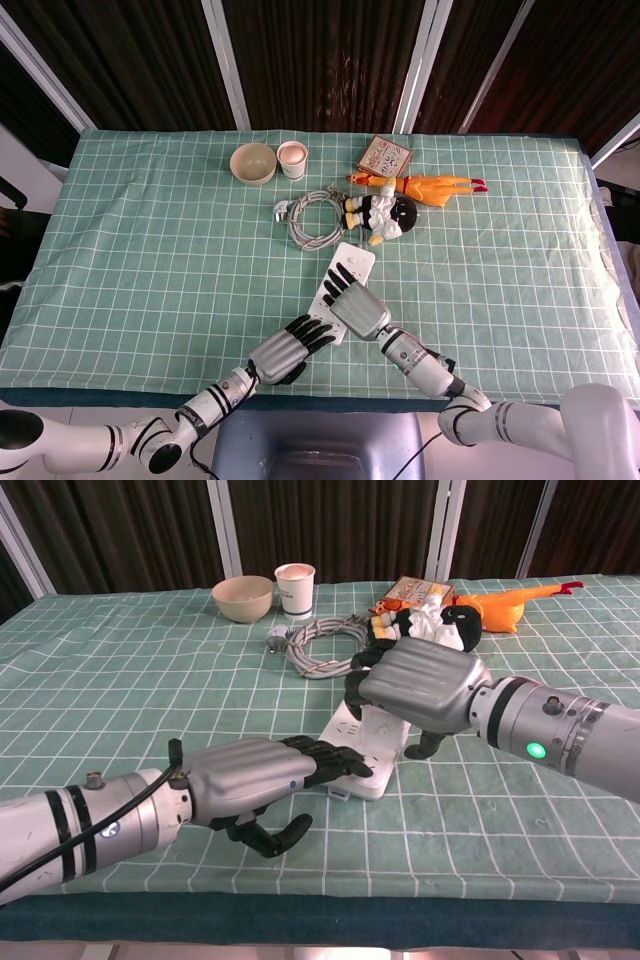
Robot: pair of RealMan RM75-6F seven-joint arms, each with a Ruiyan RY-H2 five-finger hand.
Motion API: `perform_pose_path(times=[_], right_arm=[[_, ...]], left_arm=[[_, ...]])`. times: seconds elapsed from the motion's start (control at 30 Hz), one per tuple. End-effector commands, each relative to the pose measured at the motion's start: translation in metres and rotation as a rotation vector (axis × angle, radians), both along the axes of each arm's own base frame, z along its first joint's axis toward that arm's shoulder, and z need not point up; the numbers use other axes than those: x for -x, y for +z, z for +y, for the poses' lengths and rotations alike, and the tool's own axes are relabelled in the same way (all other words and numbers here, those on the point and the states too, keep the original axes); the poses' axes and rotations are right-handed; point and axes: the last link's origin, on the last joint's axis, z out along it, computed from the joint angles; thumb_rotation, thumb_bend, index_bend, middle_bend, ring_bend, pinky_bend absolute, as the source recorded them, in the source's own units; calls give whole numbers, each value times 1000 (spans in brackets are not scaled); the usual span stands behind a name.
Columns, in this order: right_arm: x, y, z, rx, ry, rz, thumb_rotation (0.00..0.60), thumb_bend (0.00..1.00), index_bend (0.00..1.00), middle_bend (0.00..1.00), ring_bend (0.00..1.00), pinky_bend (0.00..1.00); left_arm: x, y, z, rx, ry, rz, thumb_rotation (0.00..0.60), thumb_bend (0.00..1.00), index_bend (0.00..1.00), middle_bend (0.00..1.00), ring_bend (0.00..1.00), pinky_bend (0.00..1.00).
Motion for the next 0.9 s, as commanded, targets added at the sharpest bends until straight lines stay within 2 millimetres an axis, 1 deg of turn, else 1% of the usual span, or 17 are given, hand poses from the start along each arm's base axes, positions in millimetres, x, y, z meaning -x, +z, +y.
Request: perform_pose_path(times=[0.03,0.27,0.33,0.4,0.43,0.57,0.67,0.8,0.9], right_arm=[[0,1,0,0,-1,0,600,313,497,330,170,232],[-2,3,0,-1,1,0,600,315,502,333,170,233],[-2,3,0,6,6,5,600,319,534,350,189,242],[-2,1,0,7,4,11,600,322,592,386,245,272],[-2,1,0,9,7,14,600,323,604,395,261,279],[-2,-1,1,10,9,12,600,330,613,403,265,283],[-2,-2,0,15,7,8,600,332,635,419,281,323],[-2,-1,0,15,-1,3,600,360,690,461,348,408],[-3,-2,0,18,0,2,600,374,728,491,379,451]], left_arm=[[0,-1,0,0,-2,3,600,650,0,0,0,0],[1,-3,0,0,-5,15,600,650,0,0,0,0],[0,-4,0,1,-7,15,600,649,0,0,0,0],[0,-4,-1,2,-9,14,600,650,0,0,0,0],[0,-4,-1,2,-8,14,600,650,0,0,0,0],[0,-3,-1,-2,-10,14,600,650,0,0,0,0],[0,-3,-1,-3,-11,17,600,650,0,0,0,0],[1,-3,-1,-4,-10,18,600,651,0,0,0,0],[1,-3,-1,-3,-11,20,600,651,0,0,0,0]])
